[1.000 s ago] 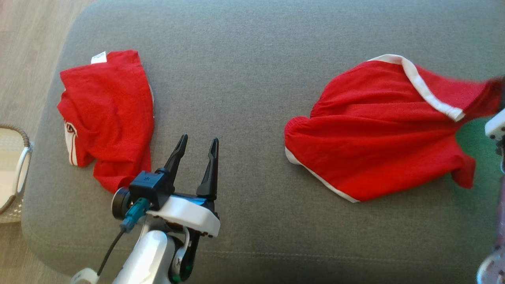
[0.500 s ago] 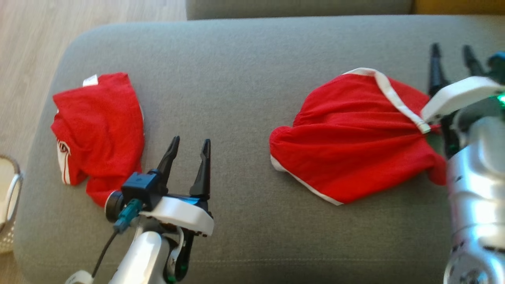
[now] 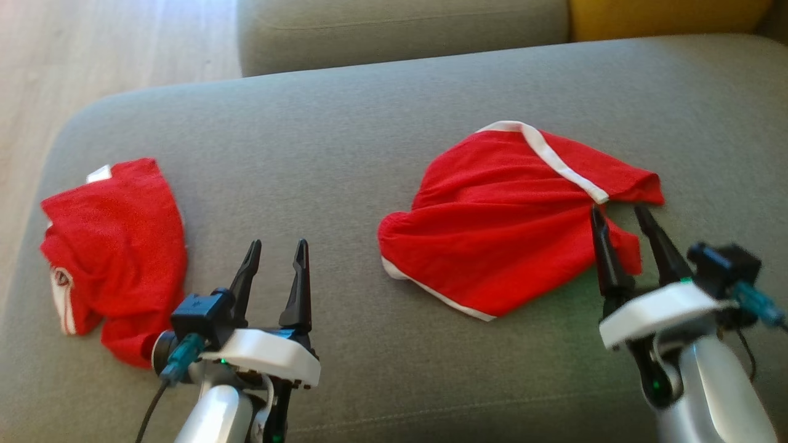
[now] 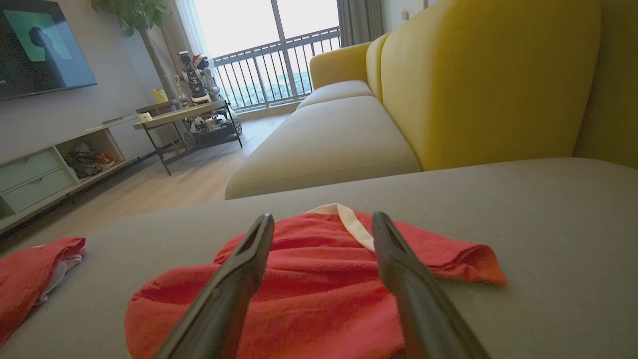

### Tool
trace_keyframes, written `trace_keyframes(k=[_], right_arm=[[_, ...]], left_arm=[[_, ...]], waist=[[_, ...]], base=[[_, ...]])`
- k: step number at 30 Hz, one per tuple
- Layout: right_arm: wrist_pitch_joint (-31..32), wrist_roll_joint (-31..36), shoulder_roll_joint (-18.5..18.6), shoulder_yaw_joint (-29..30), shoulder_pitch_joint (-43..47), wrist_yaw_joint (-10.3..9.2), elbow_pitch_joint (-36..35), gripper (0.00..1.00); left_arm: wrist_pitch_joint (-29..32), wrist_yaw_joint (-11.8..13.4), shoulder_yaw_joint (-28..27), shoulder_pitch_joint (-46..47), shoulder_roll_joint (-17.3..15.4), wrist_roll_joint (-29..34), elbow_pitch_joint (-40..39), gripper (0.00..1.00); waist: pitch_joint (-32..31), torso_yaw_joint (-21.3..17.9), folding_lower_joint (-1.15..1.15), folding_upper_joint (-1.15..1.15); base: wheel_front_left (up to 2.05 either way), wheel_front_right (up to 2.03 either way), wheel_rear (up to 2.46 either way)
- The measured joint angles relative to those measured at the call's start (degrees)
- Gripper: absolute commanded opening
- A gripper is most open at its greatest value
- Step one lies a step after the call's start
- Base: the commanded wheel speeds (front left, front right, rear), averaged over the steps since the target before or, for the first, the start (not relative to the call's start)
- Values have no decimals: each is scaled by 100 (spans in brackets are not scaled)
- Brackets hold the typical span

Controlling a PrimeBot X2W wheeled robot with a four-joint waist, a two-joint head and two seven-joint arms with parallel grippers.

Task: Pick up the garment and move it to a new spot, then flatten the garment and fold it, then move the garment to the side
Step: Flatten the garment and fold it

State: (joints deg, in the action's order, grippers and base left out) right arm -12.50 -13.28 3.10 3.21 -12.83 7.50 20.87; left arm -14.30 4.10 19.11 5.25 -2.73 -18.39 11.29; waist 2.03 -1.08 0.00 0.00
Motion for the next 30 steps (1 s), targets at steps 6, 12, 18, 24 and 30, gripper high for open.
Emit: trace_keyframes(k=[6,12,18,24,30], right_arm=[[310,-136,-7,-40,386,0,-878,100],[504,-135,-9,-140,388,0,-1437,100],[546,-142,-10,-183,387,0,-1642,100],[542,-199,-10,-215,381,0,-1673,100],[490,-201,-10,-271,364,0,-1659,100]], left_arm=[[0,-18,41,25,0,-188,237,100],[1,-233,549,664,1,-414,1098,100],[13,-301,1081,1628,16,-488,2519,100],[27,-174,1239,2276,26,-498,3398,100],[136,-415,1580,2718,36,-591,4025,0]], waist=[[113,-288,0,0],[316,-634,0,0],[546,-997,0,0],[725,-1245,1,0],[841,-1408,1,0]], base=[[0,0,0],[0,0,0],[0,0,0],[0,0,0],[0,0,0]])
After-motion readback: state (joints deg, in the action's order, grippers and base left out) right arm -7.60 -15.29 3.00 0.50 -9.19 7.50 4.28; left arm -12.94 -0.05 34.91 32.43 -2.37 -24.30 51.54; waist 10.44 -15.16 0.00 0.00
